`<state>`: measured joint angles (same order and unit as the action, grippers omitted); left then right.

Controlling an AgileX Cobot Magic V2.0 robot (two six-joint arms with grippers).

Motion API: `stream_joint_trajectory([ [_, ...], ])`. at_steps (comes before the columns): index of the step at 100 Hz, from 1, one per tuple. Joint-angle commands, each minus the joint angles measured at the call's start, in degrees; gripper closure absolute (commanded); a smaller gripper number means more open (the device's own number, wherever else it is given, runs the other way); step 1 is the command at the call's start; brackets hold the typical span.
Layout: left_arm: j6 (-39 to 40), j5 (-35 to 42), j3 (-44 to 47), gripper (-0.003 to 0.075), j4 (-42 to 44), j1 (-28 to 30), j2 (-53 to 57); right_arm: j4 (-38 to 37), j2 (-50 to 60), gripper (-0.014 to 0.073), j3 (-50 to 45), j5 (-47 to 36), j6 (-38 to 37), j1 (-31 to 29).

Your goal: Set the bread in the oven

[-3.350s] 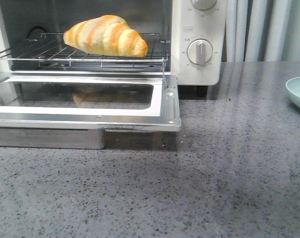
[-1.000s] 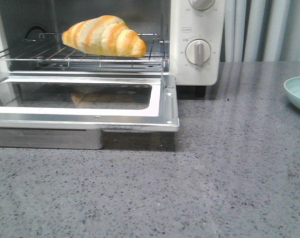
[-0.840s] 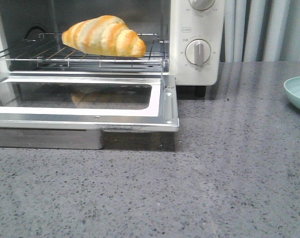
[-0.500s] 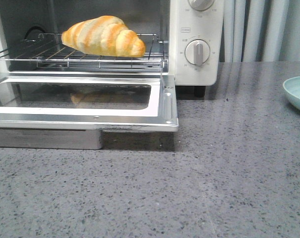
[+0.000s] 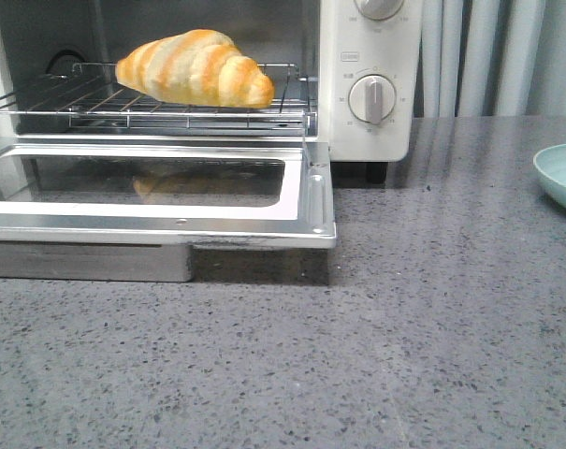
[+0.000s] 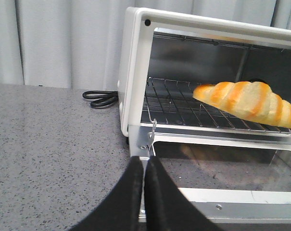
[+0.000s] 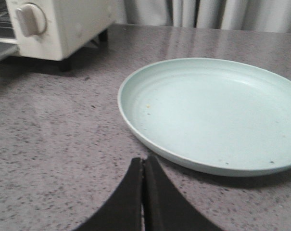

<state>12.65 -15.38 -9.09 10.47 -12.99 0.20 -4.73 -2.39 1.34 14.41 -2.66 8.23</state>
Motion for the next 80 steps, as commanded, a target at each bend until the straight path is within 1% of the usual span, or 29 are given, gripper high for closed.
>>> stream_joint_trajectory([
  [1,0.14,4.83,-1.51,0.0741,-0.32,0.32,0.98,0.44,-0.45,0.0662,0.83,-5.08,1.25,-2.44],
  [16,0.14,4.83,-1.51,0.0741,-0.32,0.32,0.98,1.32,-0.45,0.0662,-0.86,-5.94,1.25,-7.20],
  [23,0.14,4.83,-1.51,0.0741,-0.32,0.32,0.98,1.48,-0.45,0.0662,-1.92,-6.85,1.25,-8.46],
  [29,0.14,4.83,-1.51,0.0741,-0.32,0.32,0.98,1.58,-0.45,0.0662,-2.59,-7.88,1.25,-8.89],
  [49,0.14,4.83,-1.51,0.0741,-0.32,0.32,0.98,2.31,-0.33,0.0662,-2.59,-6.77,1.36,-8.87],
  [63,0.14,4.83,-1.51,0.0741,-0.32,0.32,0.98,2.31,1.99,0.0662,-2.59,-6.13,1.91,-9.19],
  [80,0.14,4.83,-1.51,0.0741,-0.32,0.32,0.98,2.31,4.19,0.0662,-2.59,-2.70,2.05,-11.18],
])
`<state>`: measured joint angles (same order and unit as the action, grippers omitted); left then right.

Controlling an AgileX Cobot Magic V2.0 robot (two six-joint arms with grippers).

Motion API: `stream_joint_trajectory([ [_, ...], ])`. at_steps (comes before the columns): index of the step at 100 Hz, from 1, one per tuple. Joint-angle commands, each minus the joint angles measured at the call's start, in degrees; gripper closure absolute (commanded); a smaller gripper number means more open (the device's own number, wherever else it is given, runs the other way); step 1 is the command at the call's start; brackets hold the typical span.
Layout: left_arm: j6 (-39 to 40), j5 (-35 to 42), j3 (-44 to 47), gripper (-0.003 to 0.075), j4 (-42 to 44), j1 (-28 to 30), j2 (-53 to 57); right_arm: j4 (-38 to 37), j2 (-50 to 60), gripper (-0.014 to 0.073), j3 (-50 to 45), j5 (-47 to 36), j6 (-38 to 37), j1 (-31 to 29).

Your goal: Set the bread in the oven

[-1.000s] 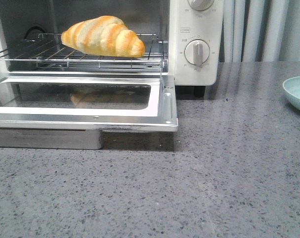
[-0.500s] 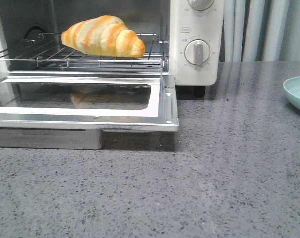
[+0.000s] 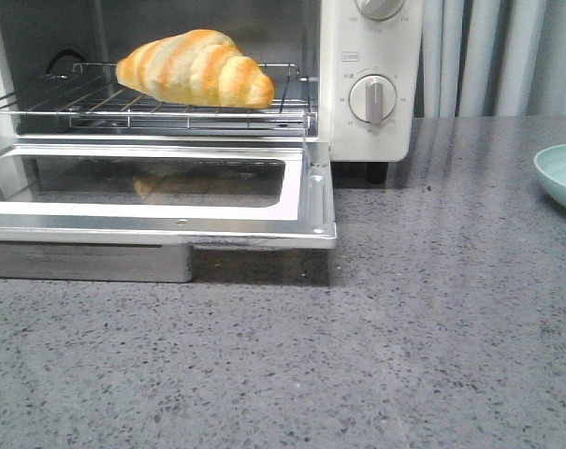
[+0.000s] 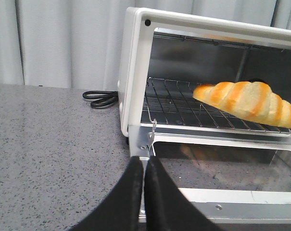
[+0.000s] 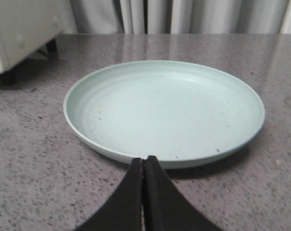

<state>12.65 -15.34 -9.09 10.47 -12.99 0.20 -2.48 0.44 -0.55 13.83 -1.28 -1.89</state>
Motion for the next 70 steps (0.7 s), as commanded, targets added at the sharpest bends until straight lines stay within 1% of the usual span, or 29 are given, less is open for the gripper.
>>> stream_joint_trajectory([
  [1,0.14,4.79,-1.51,0.0741,-0.32,0.32,0.98,0.06,1.35,0.0662,-0.71,-1.78,0.67,-1.25],
  [22,0.14,4.79,-1.51,0.0741,-0.32,0.32,0.98,0.06,1.35,0.0662,-0.71,4.02,0.71,-1.31],
  [36,0.14,4.79,-1.51,0.0741,-0.32,0.32,0.98,0.06,1.35,0.0662,-0.71,3.87,2.33,-1.31],
  [70,0.14,4.79,-1.51,0.0741,-0.32,0.32,0.98,0.06,1.25,0.0662,-0.71,3.75,2.33,-1.31],
])
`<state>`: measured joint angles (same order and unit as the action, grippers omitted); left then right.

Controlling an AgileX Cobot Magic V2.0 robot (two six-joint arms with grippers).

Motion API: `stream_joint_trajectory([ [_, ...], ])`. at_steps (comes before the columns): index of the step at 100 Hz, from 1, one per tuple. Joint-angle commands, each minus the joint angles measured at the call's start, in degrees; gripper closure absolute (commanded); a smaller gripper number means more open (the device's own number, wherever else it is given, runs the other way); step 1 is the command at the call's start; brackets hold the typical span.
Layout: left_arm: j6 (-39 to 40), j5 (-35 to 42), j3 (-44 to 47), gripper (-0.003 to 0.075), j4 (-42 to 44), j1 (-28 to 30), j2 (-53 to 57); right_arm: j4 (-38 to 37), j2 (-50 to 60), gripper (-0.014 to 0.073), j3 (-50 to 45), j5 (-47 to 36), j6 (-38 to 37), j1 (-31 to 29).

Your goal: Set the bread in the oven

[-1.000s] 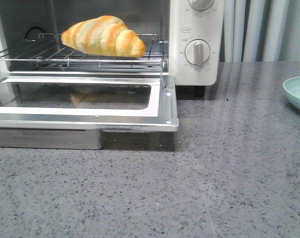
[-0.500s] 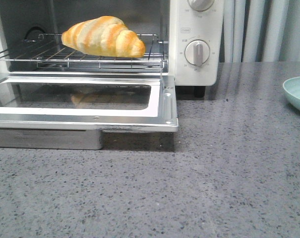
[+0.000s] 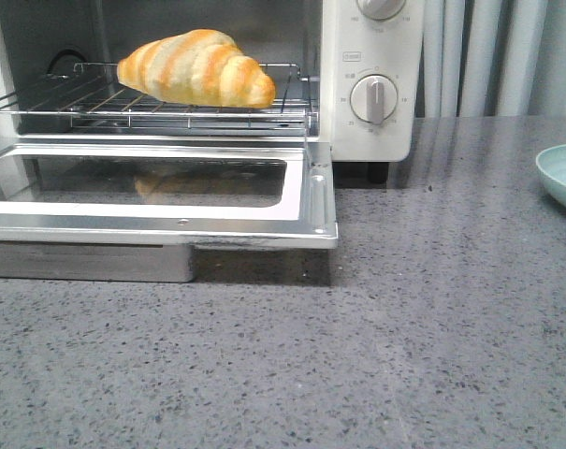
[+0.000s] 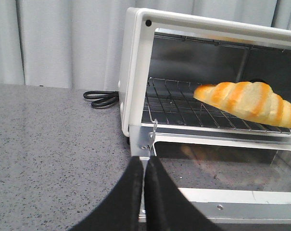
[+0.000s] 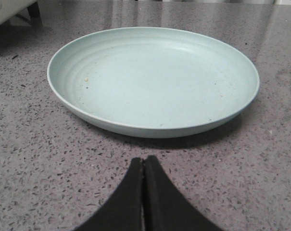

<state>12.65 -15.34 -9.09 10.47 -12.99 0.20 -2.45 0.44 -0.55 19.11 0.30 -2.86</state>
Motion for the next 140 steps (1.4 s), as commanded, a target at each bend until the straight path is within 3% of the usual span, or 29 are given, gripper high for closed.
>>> stream_joint_trajectory([
  [1,0.14,4.79,-1.51,0.0741,-0.32,0.32,0.98,0.03,1.25,0.0662,-0.71,-1.54,0.75,-0.34],
  [51,0.14,5.04,-0.73,0.0741,-0.32,0.32,0.98,0.03,1.25,0.0662,-0.71,-1.54,0.75,-0.34],
  [83,0.02,12.40,10.43,0.0741,-0.05,0.32,1.72,0.03,1.25,0.0662,-0.71,-1.54,0.75,-0.34],
  [110,-5.60,2.31,10.43,0.0741,-3.30,0.77,1.72,0.03,1.25,0.0662,-0.71,-1.54,0.75,-0.34],
  [140,-12.21,1.37,10.43,0.0741,-6.53,8.28,1.72,0.03,1.25,0.0662,-0.71,-1.54,0.75,-0.34],
])
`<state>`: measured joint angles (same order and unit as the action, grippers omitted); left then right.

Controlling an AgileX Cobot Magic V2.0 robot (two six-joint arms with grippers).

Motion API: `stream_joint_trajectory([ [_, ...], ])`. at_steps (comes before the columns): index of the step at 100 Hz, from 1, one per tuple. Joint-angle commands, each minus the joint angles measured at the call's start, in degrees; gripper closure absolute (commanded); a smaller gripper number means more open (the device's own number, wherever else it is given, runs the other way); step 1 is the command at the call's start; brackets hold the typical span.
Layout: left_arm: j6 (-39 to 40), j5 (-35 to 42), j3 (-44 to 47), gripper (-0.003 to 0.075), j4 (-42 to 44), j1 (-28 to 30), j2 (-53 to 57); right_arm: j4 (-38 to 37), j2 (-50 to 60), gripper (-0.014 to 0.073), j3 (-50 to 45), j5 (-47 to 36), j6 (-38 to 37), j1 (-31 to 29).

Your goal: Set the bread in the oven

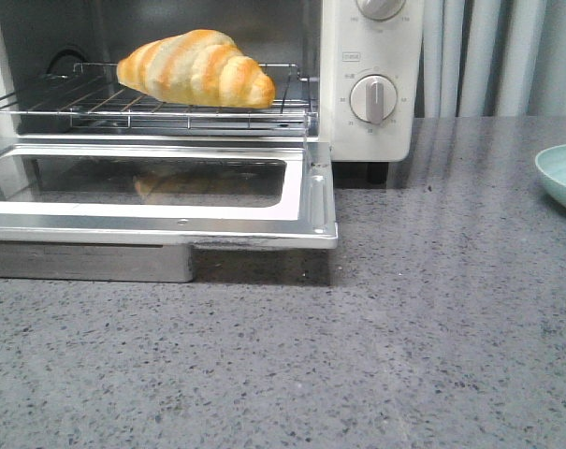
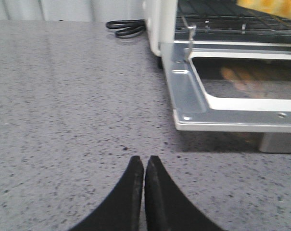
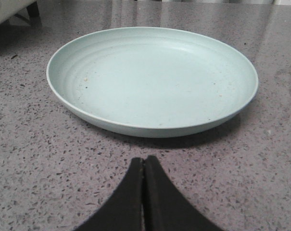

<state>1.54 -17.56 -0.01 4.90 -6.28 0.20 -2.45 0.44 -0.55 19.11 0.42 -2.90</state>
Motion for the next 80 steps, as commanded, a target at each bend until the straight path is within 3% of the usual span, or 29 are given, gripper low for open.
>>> stream_joint_trajectory([
  [1,-1.10,3.46,1.36,0.0741,-0.95,1.68,1.72,0.03,1.25,0.0662,-0.71,-1.54,0.63,-0.30],
  [80,-1.21,0.93,1.36,0.0741,-1.85,6.07,1.72,0.03,1.25,0.0662,-0.71,-1.54,0.63,-0.30],
])
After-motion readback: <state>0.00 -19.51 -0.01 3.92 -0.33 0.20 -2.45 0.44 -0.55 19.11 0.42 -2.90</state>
